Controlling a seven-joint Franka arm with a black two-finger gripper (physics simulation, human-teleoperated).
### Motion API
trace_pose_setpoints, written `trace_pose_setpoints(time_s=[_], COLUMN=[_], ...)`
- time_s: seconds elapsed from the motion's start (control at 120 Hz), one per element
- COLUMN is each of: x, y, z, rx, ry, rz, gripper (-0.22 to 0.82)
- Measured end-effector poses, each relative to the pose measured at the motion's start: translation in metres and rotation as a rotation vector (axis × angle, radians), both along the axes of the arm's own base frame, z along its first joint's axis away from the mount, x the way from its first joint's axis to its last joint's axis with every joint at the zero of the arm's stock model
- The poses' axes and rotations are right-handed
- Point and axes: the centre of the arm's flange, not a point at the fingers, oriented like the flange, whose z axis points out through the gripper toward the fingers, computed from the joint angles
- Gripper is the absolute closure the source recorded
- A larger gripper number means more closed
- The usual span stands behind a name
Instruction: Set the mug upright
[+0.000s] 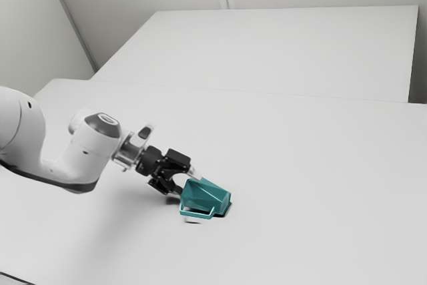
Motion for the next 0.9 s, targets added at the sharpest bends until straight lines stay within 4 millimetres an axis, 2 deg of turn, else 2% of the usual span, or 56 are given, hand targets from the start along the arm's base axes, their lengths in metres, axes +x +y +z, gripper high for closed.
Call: trace_pose_setpoints(time_s=[0.267, 0.333, 0.55, 0.9], x=[-0.006, -0.006, -0.004, -0.003], y=[-0.019, -0.020, -0.015, -0.016], z=[-0.007, -0.007, -0.007, -0.004], rx=[0.002, 0.007, 0.017, 0.019], ry=[-0.044, -0.055, -0.082, -0.111], rz=[-0.037, -0.041, -0.040, -0.055], gripper=[0.02, 0.08, 0.39, 0.61])
